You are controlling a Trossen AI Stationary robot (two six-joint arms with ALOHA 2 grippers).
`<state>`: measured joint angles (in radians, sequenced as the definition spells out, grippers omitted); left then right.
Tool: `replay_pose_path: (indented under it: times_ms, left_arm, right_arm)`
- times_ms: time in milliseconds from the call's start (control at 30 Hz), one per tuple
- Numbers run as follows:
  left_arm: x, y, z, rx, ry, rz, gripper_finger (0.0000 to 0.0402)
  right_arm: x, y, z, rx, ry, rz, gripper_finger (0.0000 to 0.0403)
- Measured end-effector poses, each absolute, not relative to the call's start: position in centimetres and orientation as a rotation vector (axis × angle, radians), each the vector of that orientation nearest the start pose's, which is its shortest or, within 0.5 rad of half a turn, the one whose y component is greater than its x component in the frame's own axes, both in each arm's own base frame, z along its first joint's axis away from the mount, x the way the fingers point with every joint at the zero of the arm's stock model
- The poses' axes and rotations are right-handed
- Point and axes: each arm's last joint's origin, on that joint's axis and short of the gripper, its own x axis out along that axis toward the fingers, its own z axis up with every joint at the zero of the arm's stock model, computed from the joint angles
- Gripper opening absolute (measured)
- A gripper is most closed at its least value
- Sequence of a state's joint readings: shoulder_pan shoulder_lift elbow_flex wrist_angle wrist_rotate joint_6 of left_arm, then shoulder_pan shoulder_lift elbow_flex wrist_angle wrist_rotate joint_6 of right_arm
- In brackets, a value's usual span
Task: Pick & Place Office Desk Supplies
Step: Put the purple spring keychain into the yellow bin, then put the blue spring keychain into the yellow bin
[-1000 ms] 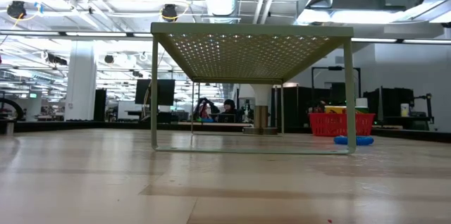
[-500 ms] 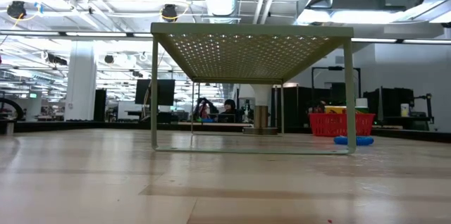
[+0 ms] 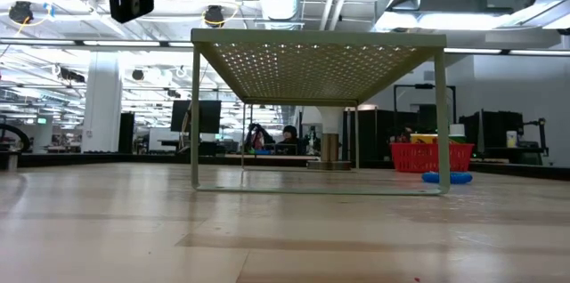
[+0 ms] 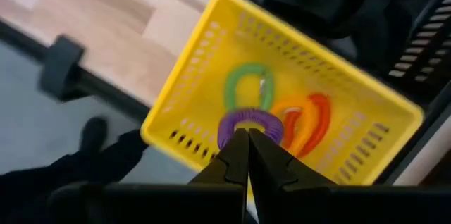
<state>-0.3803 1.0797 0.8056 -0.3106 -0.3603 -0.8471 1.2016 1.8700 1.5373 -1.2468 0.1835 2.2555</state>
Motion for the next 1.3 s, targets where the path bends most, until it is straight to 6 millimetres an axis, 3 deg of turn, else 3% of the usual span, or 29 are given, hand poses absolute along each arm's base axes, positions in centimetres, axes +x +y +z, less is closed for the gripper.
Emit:
replay_pose_path:
  times_ms: [167,433,667,833,1033,1167,1300]
  left_arm:
    - [21.4,-7.5,27.5,-0.614,0.511,0.208,0.0076]
    - [21.4,-7.5,27.5,-0.611,0.511,0.208,0.0076]
    - [21.4,-7.5,27.5,-0.577,0.513,0.200,0.0076]
    - [21.4,-7.5,27.5,-0.560,0.515,0.196,0.0076]
    - [21.4,-7.5,27.5,-0.564,0.514,0.196,0.0076]
    - [21.4,-7.5,27.5,-0.581,0.510,0.200,0.0076]
    - [21.5,-7.5,27.7,-0.590,0.495,0.194,0.0076]
  right_arm:
    - [13.1,32.2,23.5,0.802,1.225,-0.790,0.0014]
    - [13.3,31.9,23.7,0.800,1.226,-0.793,0.0093]
    - [15.5,30.4,24.5,0.786,1.149,-0.870,0.0140]
    - [18.6,27.5,25.4,0.782,1.077,-1.002,0.0140]
    - [21.4,22.5,27.6,0.791,0.934,-1.137,0.0141]
    - [21.3,18.5,29.4,0.845,0.809,-1.140,0.0140]
    - [19.7,14.7,29.3,0.905,0.778,-1.180,0.0139]
